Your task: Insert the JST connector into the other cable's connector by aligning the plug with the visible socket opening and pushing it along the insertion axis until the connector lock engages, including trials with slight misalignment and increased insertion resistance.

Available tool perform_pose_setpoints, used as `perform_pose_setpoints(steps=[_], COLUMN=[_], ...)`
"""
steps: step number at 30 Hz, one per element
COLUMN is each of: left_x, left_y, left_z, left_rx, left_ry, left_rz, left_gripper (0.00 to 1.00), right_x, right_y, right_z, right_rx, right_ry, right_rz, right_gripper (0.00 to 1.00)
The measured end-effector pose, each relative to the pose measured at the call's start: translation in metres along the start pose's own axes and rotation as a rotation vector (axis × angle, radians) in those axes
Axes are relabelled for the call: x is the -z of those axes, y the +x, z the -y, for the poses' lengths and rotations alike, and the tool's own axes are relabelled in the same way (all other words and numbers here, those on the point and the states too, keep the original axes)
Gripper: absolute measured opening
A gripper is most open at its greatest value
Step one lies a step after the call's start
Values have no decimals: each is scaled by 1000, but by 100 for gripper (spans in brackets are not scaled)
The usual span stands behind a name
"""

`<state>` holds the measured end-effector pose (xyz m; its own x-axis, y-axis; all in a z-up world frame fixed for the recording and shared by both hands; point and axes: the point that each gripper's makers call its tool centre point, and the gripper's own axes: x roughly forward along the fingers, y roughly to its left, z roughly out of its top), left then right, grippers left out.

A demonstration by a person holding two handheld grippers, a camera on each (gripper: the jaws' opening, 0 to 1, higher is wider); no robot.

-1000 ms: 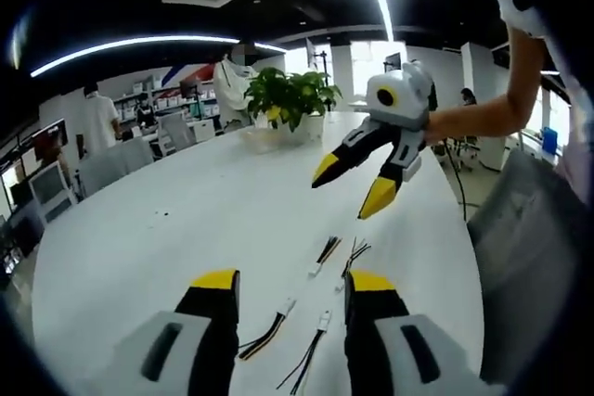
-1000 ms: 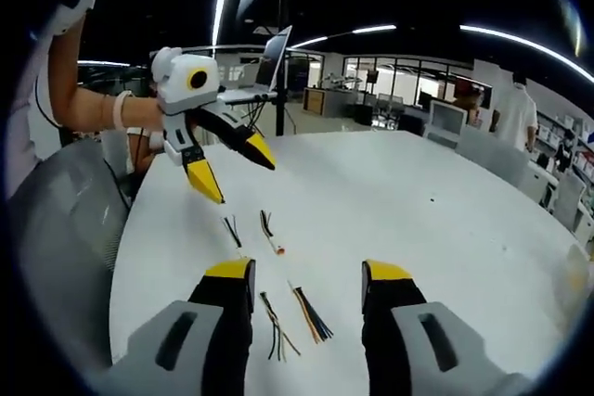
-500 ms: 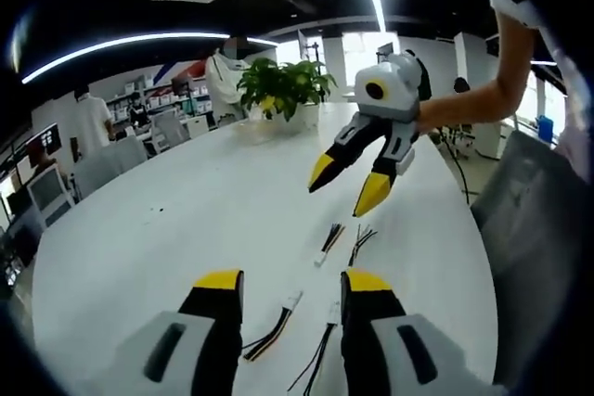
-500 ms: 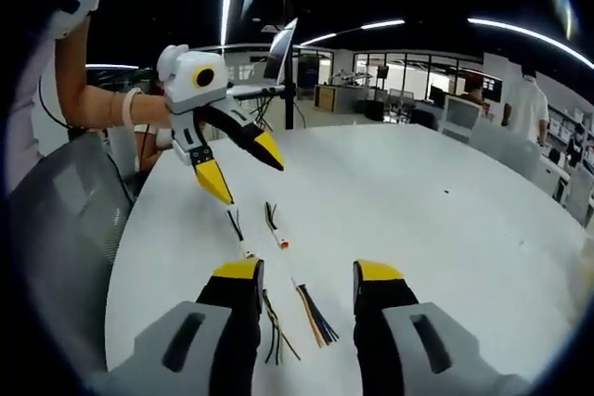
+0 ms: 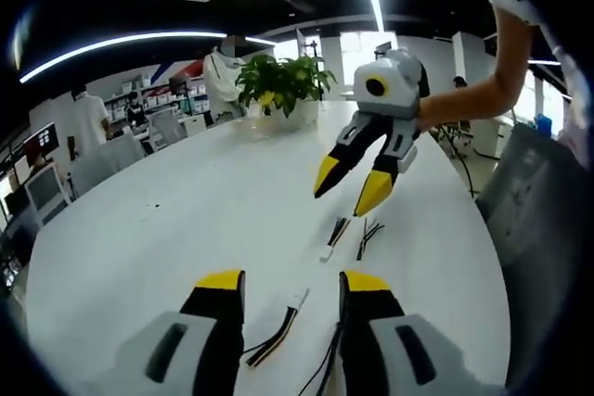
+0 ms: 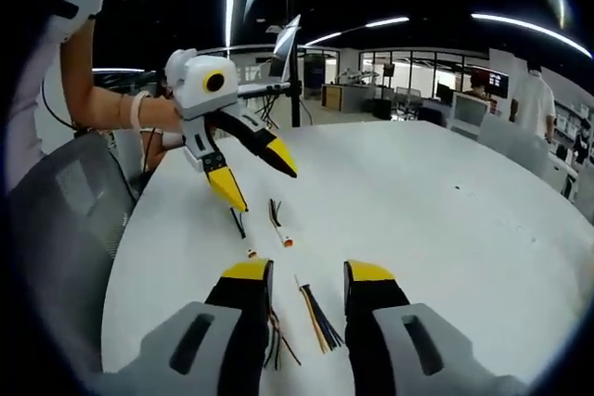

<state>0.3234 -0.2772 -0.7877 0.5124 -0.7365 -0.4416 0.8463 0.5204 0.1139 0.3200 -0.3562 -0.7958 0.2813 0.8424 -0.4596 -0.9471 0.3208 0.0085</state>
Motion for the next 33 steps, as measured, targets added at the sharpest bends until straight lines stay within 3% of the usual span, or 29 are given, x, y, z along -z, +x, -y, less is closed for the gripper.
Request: perform_pose_setpoints(steps=[9, 22, 27, 33], left_x=[7, 19, 21, 26], left_y=[9, 16, 19, 22], left_z=[-1, -7, -6, -5], left_rx=[24, 38, 59, 79], left_ry=[1, -17, -12, -6], left_rz=[-6, -33, -32, -39], left_gripper=[33, 32, 25, 25], right_x=[4, 16, 20, 24], right_y=[7, 19, 22, 27], right_z=[-1, -2, -2, -1], right_rx=[-33, -75, -93, -108], right_ry=[-4, -32, -44, -45], right_rz=[17, -14, -17, -22], right_gripper=[18, 14, 11, 9])
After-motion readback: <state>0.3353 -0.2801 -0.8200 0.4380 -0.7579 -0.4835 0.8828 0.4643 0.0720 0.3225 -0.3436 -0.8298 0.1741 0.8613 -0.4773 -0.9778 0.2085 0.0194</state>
